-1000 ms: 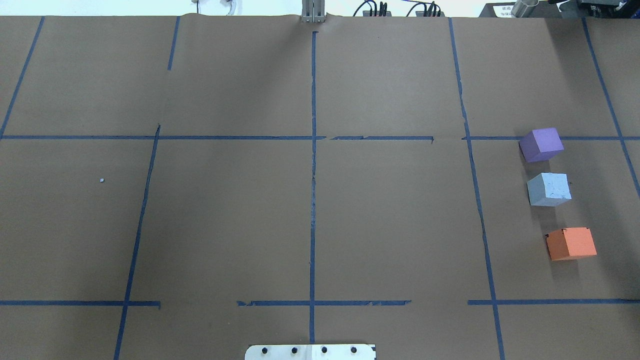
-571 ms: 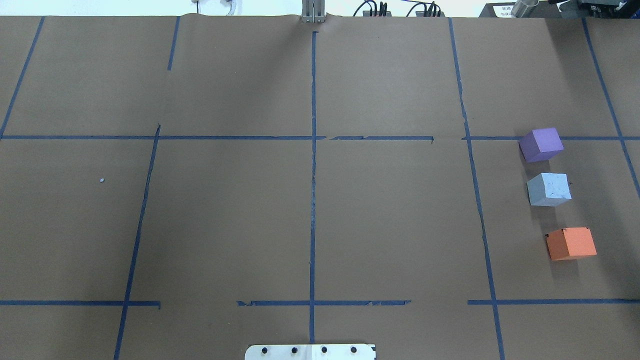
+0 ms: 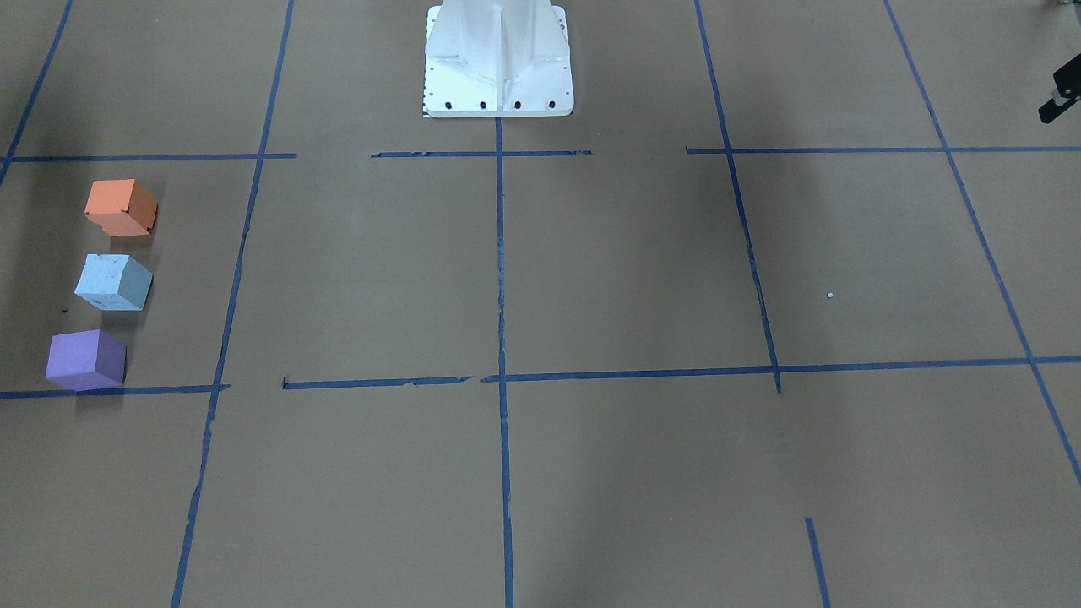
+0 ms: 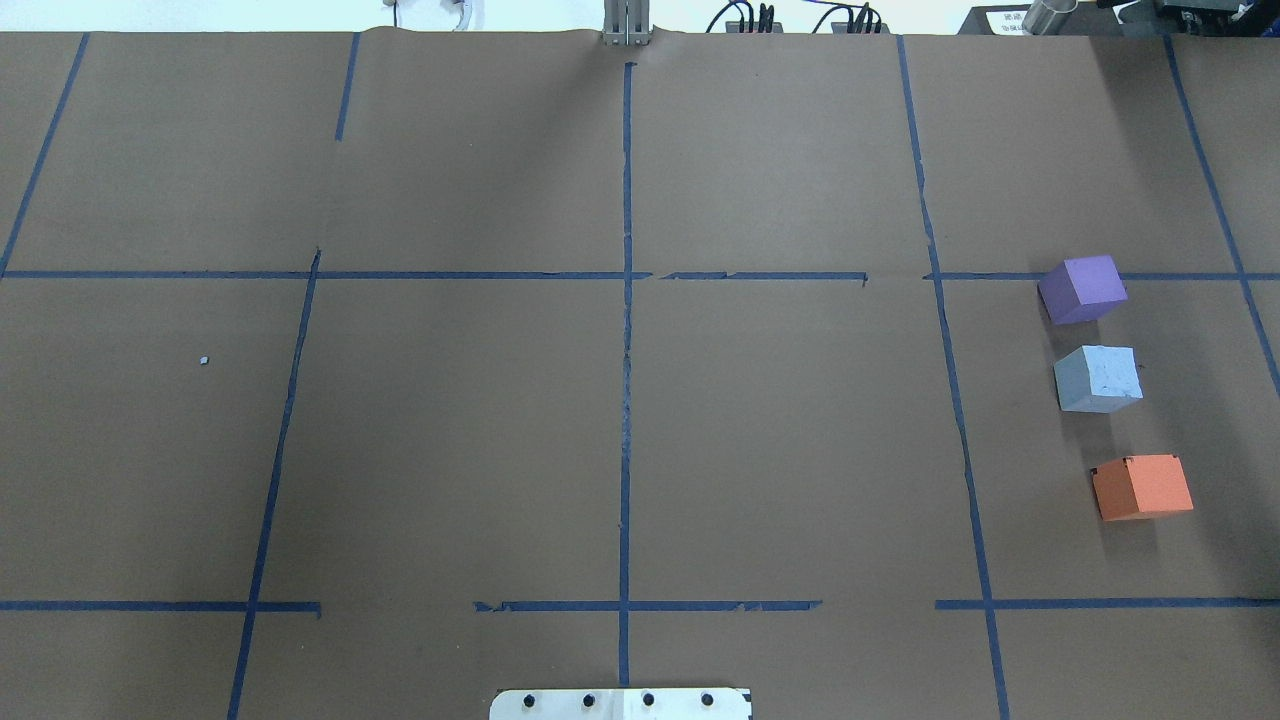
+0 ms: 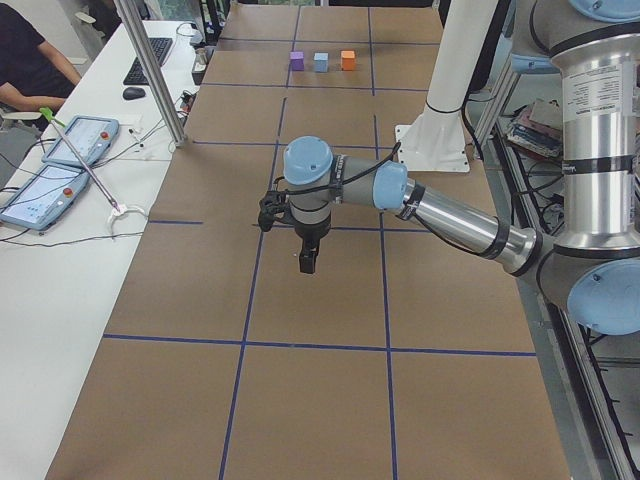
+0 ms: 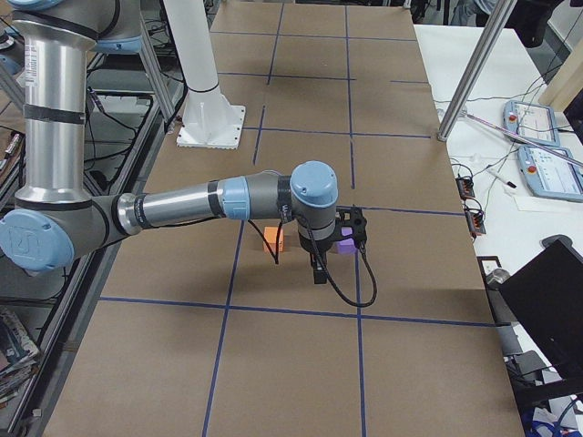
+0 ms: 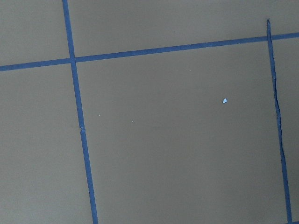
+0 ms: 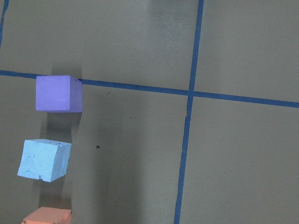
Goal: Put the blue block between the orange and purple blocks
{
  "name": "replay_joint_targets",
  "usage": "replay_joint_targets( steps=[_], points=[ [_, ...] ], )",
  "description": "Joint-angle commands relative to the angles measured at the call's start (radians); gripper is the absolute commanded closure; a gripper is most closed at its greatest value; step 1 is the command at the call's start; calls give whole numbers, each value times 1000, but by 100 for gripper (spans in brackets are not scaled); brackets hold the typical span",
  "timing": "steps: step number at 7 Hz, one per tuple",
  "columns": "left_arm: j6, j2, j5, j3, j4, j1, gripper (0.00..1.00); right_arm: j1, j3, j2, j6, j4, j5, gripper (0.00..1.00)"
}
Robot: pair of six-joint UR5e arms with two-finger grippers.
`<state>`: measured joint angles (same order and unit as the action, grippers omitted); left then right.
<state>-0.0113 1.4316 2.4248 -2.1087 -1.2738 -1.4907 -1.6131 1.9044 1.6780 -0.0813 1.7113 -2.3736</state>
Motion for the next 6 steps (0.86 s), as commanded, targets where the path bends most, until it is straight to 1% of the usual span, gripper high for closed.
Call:
replay_joint_targets(
  steps=[1, 2, 3, 5, 6],
  points=[
    [-1, -22, -6, 2, 2, 0, 0, 1, -1, 0, 0, 1, -1, 0],
    [-4, -69, -4, 9, -10, 0, 0, 1, 1, 0, 0, 1, -1, 0],
    [-4, -72, -4, 15, -13, 0, 0, 1, 1, 0, 3, 1, -1, 0],
    [-28, -73, -6, 77, -50, -3, 0, 2, 1, 0, 5, -1, -19, 0],
    [-171, -62, -6, 132, -67, -53, 0, 5, -1, 0, 5, -1, -18, 0]
  ],
)
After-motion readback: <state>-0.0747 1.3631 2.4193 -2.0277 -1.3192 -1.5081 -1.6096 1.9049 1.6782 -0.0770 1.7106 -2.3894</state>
